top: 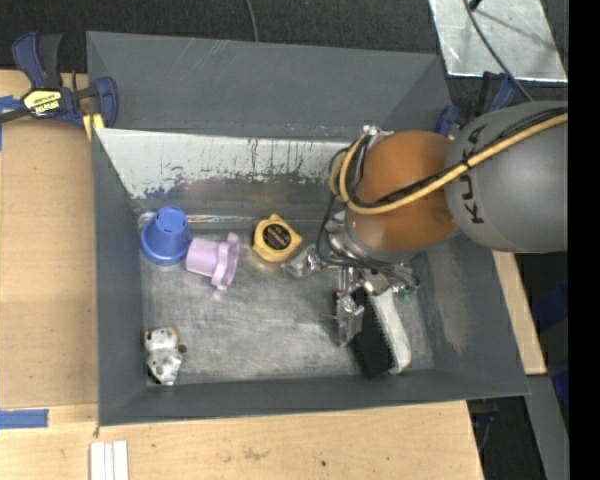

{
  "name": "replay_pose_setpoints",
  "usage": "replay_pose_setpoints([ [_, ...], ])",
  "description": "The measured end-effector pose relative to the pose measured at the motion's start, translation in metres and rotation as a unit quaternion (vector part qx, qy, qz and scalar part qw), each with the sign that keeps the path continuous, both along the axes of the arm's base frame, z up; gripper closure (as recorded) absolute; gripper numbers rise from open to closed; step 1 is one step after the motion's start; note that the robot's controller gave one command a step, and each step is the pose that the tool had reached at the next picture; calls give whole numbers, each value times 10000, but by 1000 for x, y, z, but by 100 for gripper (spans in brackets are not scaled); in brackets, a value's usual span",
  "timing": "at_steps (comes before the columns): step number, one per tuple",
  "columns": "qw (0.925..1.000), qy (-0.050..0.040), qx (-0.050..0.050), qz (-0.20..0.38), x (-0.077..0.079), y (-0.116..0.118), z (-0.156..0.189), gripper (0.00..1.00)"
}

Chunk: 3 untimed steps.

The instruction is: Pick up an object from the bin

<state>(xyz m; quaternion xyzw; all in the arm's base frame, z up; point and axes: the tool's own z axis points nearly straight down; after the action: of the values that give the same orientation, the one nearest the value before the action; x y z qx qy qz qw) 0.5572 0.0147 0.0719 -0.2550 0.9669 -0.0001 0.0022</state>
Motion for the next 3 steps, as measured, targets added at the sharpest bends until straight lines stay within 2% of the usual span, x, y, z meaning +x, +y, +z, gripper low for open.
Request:
replay_pose_setpoints([
  [1, 10000, 1, 0, 0, 0, 0, 0, 0],
  [2, 10000, 43, 1, 9, 19, 1, 42, 0],
  [3, 9982, 11, 3, 598, 25, -31, 105, 0],
])
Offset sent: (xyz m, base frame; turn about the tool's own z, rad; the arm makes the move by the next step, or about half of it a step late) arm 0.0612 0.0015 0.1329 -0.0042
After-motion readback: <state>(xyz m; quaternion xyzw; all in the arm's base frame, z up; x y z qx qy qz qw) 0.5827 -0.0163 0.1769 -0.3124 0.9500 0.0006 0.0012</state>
